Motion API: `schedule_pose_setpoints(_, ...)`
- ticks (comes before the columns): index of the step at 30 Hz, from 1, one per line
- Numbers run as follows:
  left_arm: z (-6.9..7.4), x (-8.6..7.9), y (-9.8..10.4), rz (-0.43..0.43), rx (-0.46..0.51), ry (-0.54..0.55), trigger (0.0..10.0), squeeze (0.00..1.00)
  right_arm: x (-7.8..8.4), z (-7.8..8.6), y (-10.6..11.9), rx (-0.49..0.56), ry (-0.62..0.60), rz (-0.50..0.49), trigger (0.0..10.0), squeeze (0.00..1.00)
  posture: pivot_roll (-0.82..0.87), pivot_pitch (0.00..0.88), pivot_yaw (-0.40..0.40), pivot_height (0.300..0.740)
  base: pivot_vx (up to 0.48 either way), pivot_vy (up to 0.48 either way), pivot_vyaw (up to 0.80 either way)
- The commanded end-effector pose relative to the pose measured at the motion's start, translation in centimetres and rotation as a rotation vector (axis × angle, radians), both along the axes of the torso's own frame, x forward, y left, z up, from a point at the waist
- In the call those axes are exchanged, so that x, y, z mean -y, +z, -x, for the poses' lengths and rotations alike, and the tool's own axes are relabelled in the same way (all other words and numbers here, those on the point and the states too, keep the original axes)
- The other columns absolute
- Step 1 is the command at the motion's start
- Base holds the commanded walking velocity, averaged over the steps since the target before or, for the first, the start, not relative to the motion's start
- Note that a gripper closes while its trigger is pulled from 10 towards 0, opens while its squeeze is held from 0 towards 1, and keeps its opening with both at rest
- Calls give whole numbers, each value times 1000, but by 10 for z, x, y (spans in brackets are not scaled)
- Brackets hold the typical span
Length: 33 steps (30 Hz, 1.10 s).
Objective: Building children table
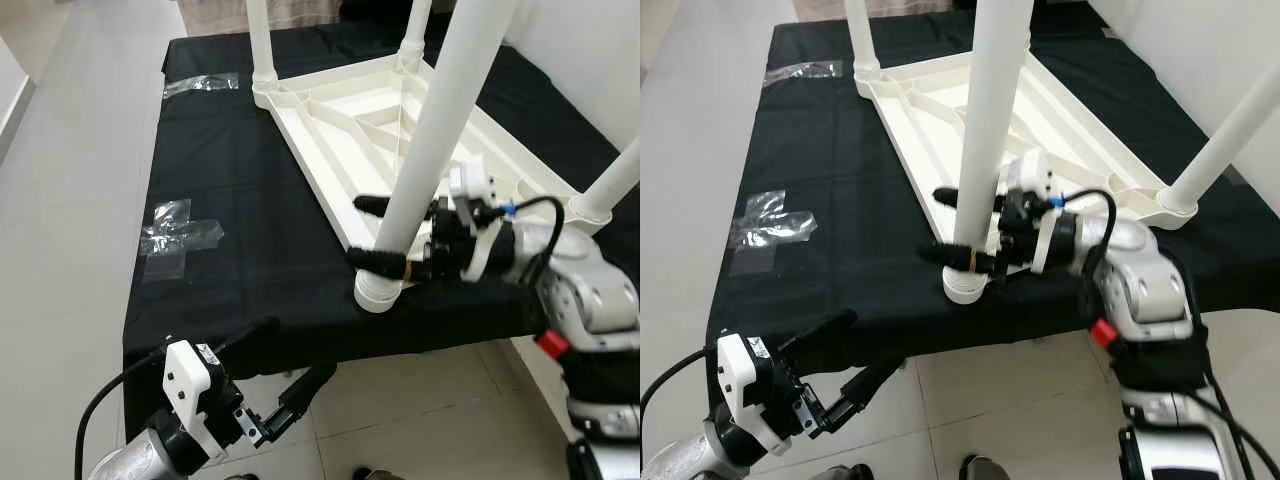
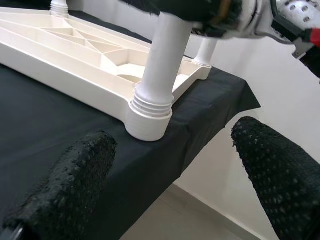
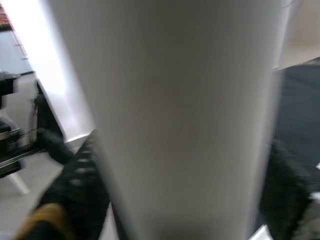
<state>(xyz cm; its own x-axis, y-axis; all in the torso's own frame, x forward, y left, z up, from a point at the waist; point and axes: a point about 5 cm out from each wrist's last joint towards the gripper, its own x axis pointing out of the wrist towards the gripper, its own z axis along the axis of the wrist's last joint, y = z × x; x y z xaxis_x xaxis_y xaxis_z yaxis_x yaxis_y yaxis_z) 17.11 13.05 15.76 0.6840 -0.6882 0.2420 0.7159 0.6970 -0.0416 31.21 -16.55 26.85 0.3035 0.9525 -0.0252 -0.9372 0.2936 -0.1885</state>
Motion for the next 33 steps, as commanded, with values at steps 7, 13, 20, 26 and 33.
schedule_pose_setpoints(7,3,0,0,-4,-11,-3,10000,0,12,0,0,-20,60,8,0,0,25,259,-13,740,0,0,0)
schedule_pose_setpoints(13,3,-1,0,-2,-11,1,10000,0,8,16,-28,-128,-32,-115,0,0,12,260,-24,740,0,0,0)
schedule_pose_setpoints(20,-1,-4,-2,-9,-13,5,10000,0,12,39,-139,-403,-1169,54,0,0,4,254,-24,740,0,0,0)
schedule_pose_setpoints(26,-5,-3,-4,-11,-7,1,10000,0,-10,31,-124,-329,-1015,58,0,0,-10,229,-31,740,0,0,0)
schedule_pose_setpoints(33,-5,-4,-3,-4,-5,18,10000,0,-19,16,-77,-185,-736,-74,10000,1000,-9,237,-31,740,0,0,0)
